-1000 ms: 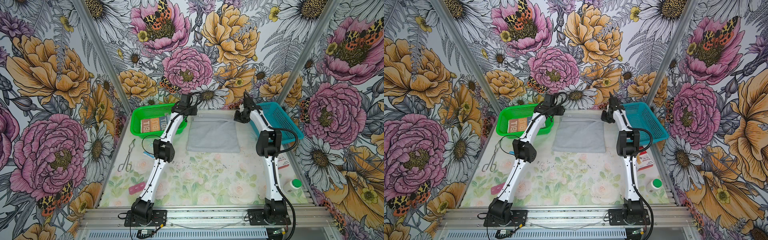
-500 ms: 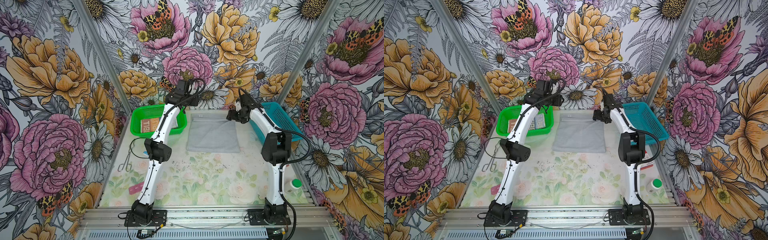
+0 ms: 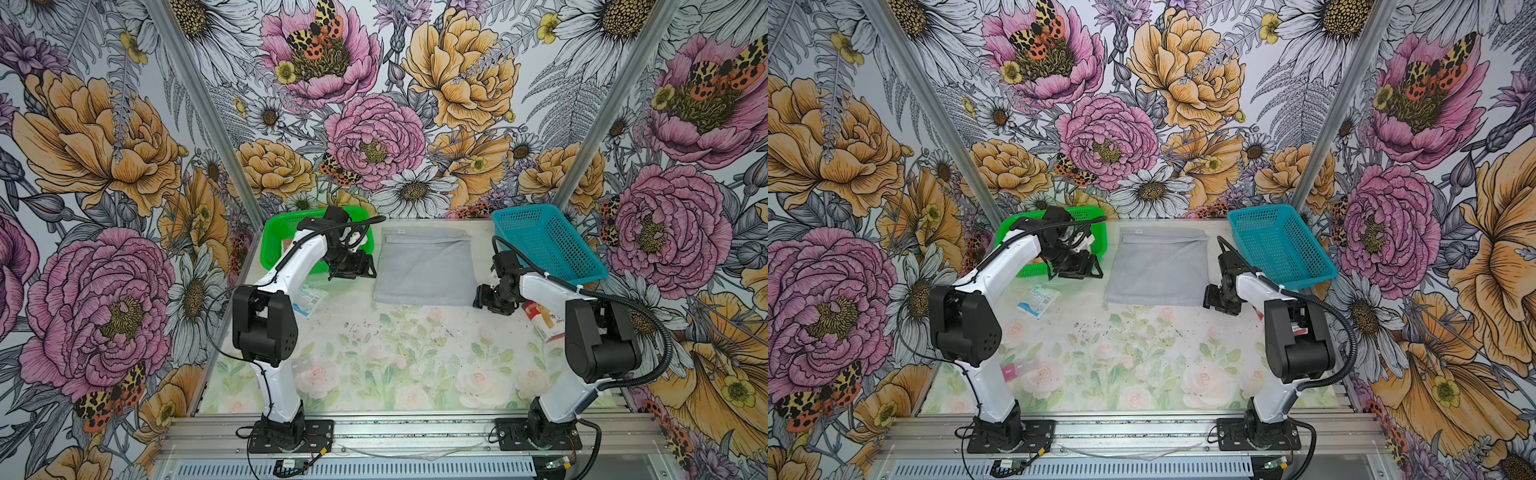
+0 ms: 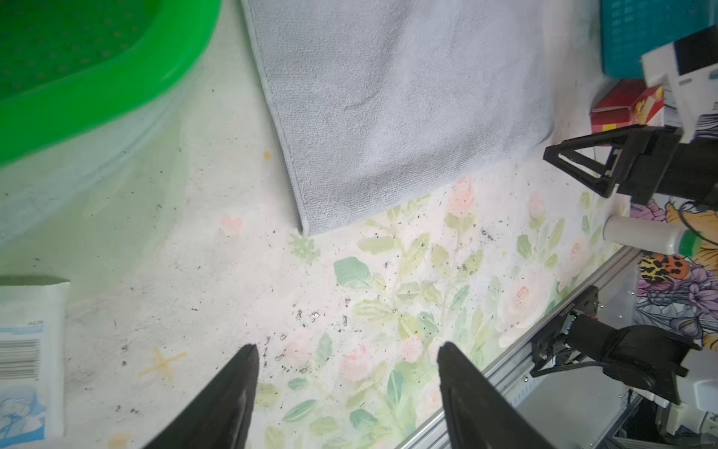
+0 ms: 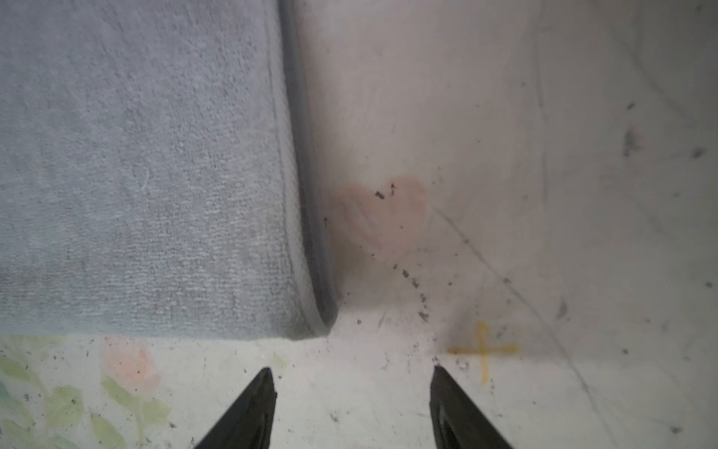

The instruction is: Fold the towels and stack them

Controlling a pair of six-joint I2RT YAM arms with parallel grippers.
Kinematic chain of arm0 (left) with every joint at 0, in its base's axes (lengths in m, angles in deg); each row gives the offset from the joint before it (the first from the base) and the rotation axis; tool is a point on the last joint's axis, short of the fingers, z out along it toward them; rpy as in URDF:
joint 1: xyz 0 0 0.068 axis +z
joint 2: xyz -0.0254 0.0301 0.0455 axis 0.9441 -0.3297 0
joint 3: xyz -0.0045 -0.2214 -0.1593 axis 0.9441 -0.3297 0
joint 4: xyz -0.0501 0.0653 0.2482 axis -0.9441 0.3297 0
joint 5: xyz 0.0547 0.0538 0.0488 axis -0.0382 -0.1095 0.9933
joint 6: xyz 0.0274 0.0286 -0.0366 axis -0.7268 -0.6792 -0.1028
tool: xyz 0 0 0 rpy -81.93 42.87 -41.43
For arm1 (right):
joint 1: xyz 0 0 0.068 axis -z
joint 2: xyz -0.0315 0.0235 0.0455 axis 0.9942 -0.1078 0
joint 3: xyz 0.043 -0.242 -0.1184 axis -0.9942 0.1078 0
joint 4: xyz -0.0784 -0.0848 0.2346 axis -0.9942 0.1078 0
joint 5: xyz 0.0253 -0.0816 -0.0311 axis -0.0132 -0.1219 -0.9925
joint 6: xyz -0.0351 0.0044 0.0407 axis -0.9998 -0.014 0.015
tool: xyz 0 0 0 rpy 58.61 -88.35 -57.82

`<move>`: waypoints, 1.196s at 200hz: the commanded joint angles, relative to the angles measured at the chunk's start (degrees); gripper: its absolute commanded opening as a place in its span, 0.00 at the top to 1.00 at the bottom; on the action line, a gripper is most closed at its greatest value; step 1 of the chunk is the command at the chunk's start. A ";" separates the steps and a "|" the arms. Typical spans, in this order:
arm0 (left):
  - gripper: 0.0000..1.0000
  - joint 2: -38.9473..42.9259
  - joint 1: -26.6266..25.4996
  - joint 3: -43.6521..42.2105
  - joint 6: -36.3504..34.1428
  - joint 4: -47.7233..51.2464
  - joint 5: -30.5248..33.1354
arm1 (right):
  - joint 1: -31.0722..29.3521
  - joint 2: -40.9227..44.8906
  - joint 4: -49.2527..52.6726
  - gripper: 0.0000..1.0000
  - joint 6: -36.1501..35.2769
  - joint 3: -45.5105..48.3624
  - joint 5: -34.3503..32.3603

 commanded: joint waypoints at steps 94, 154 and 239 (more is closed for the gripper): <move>0.36 10.82 -3.99 -37.01 26.51 -53.99 12.28 | -0.85 -4.72 -10.28 0.49 2.25 -2.49 2.38; 0.41 2.99 -4.26 -33.55 24.41 -53.18 9.40 | -2.08 -4.53 -10.18 0.88 2.38 -0.91 2.64; 0.93 -1.99 -8.72 -33.37 25.12 -48.43 13.19 | -2.81 -1.17 -7.50 1.00 3.41 5.54 2.36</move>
